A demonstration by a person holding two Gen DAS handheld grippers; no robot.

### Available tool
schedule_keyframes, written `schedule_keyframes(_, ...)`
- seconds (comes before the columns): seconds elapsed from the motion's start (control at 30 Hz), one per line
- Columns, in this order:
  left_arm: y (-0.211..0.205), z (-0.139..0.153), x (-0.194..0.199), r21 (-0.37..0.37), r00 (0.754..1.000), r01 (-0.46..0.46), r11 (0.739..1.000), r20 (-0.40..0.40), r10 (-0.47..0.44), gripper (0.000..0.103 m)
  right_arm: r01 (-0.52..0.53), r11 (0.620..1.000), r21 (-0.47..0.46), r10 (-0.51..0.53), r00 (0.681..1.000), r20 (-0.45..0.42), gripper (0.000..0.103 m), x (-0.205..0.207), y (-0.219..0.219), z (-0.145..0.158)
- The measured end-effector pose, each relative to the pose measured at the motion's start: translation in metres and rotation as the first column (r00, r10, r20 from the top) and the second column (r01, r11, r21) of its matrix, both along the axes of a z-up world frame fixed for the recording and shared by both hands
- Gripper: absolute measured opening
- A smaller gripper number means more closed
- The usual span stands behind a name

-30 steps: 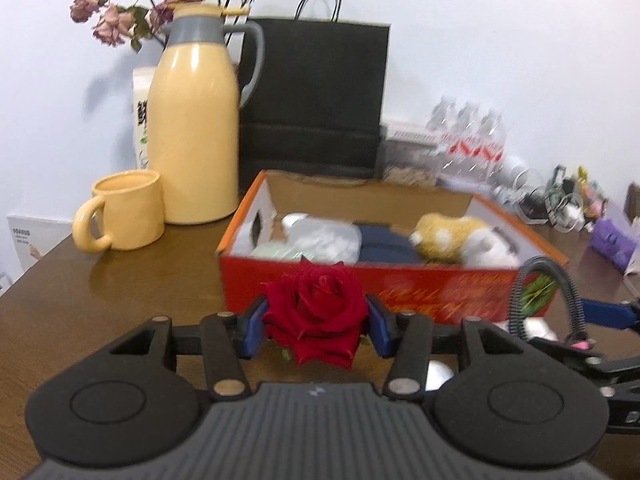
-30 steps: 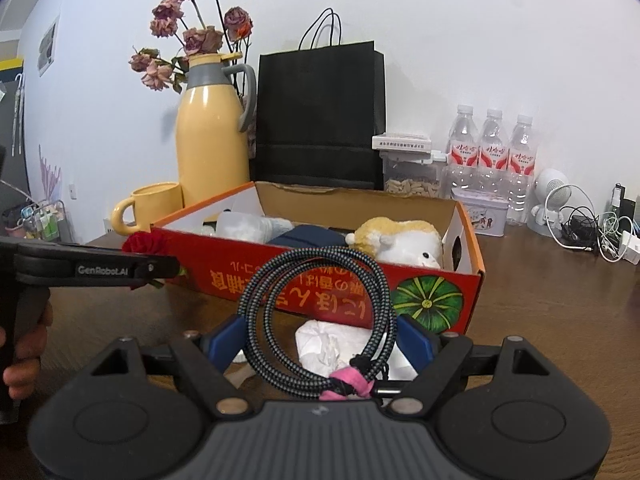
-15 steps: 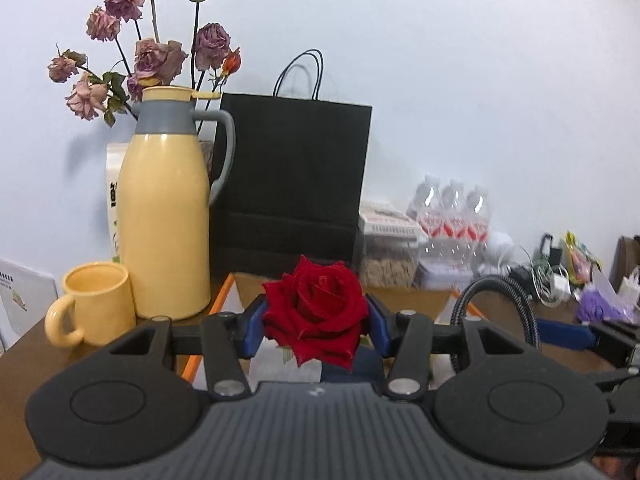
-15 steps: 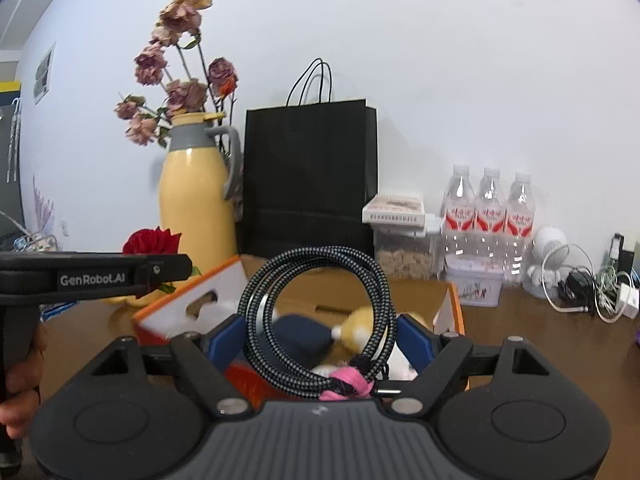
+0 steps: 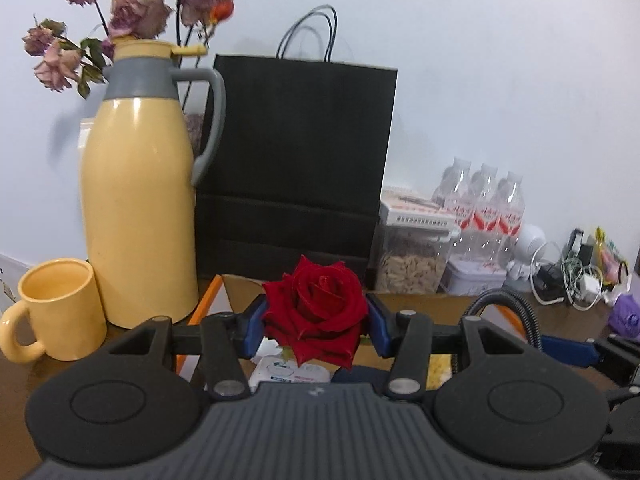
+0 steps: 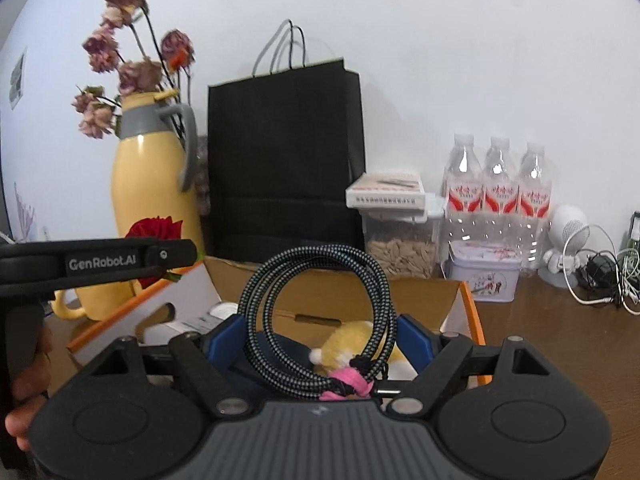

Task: Organize objects
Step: 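Carry the cable and rose into the box and open both tools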

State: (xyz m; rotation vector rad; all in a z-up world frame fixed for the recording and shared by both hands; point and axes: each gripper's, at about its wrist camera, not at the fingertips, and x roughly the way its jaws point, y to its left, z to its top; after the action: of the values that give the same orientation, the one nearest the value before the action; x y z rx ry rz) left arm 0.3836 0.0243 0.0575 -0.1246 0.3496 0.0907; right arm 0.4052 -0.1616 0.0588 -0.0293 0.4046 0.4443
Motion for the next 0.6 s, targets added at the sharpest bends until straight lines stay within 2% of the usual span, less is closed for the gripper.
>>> schedule_keyframes(0.3,0.003,-0.013,0.005,0.018,1.0,-0.002,1.0,-0.027,0.002,0.054,0.012,0.999,-0.04,-0.013,1.0,-0.024,0.081,0.009,-0.001,-0.012)
schedule_keyframes(0.33,0.002,-0.013,0.005,0.023,1.0,-0.002,1.0,-0.025,0.002,0.057,0.013,0.999,-0.044,-0.014,1.0,-0.02,0.082,0.008,0.0,-0.013)
schedule_keyframes(0.37,0.002,-0.013,0.004,0.026,1.0,0.0,1.0,-0.022,0.0,0.068,0.014,0.999,-0.048,-0.015,1.0,-0.019,0.082,0.008,0.0,-0.014)
schedule_keyframes(0.4,0.001,-0.014,0.004,0.026,1.0,0.003,1.0,-0.016,-0.003,0.091,0.014,0.999,-0.053,-0.015,1.0,-0.023,0.084,0.008,-0.001,-0.015)
schedule_keyframes(0.43,0.001,-0.014,0.003,0.024,1.0,0.002,1.0,-0.003,-0.002,0.103,0.016,0.998,-0.059,-0.018,0.999,-0.028,0.085,0.009,-0.001,-0.016)
schedule_keyframes(0.47,0.001,-0.015,0.0,0.025,1.0,-0.011,1.0,0.021,0.01,0.103,0.02,0.998,-0.06,-0.022,0.999,-0.03,0.093,0.01,-0.001,-0.017)
schedule_keyframes(0.53,0.0,-0.014,-0.001,0.025,1.0,-0.014,1.0,0.025,0.013,0.103,0.038,0.998,-0.054,-0.039,0.999,-0.026,0.103,0.01,-0.003,-0.017)
schedule_keyframes(0.6,0.001,-0.013,-0.001,0.016,1.0,-0.015,1.0,0.022,0.015,0.103,0.044,0.998,-0.052,-0.046,0.999,-0.025,0.103,0.009,-0.005,-0.016)
